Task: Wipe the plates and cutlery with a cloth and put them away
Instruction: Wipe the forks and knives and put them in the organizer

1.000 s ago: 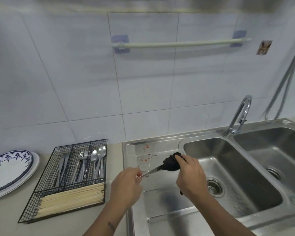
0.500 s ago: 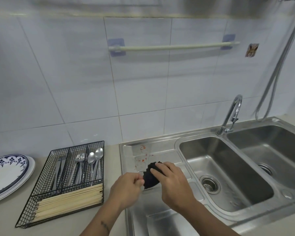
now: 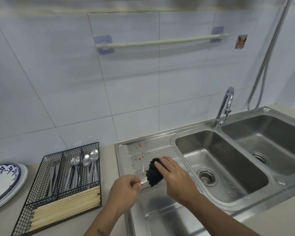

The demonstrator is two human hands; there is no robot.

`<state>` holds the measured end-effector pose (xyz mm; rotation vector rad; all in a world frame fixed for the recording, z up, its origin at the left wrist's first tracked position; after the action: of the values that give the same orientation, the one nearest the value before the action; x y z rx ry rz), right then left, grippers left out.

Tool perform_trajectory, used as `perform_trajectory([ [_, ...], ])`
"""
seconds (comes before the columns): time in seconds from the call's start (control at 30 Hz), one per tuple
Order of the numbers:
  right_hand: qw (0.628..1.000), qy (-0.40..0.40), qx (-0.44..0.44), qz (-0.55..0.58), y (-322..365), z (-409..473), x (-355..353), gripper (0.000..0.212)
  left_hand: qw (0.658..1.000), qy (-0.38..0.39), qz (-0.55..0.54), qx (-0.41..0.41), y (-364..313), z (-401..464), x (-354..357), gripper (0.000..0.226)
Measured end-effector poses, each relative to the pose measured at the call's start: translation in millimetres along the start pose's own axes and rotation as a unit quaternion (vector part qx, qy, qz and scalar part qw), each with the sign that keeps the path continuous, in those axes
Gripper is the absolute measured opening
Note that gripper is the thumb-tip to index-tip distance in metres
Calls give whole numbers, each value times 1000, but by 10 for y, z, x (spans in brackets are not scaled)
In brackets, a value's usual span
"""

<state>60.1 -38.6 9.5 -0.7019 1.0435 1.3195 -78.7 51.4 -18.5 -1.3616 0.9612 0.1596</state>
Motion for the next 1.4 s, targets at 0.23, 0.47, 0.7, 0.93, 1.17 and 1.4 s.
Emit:
perform_trajectory([
  [0.23,996,-56,58,41,-134,44,-198,74,977,-81,-151,-130,397,35,-95,15],
  [0.47,987,-90,77,112,115,137,-194,71,910,-77,-376,-160,-29,239,7,12],
  [0.7,979,-71,149,116,-115,-87,17,78,869,-113,-449,-175,-15,157,-99,14],
  [0.93,989,-69,87,99,94,-59,41,72,855,-126,-488,-124,-82,156,-29,9],
  [1.17,988,-91,68,109,122,34,-160,70,916,-149,-363,-78,-34,150,-157,13],
  [1.4,991,-41,86,91,135,63,40,74,910,-121,-374,-132,101,181,-75,27],
])
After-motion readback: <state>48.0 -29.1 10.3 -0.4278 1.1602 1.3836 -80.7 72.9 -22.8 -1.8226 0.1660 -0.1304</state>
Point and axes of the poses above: each hand's wrist, its own z-axis towards the middle knuckle, its own x-axis out of the palm, y = z × x, the point moved 10 cm from there along z, towards the middle knuckle, and after that the axes turned 5 degrees about -y, right-handed, at the moved point
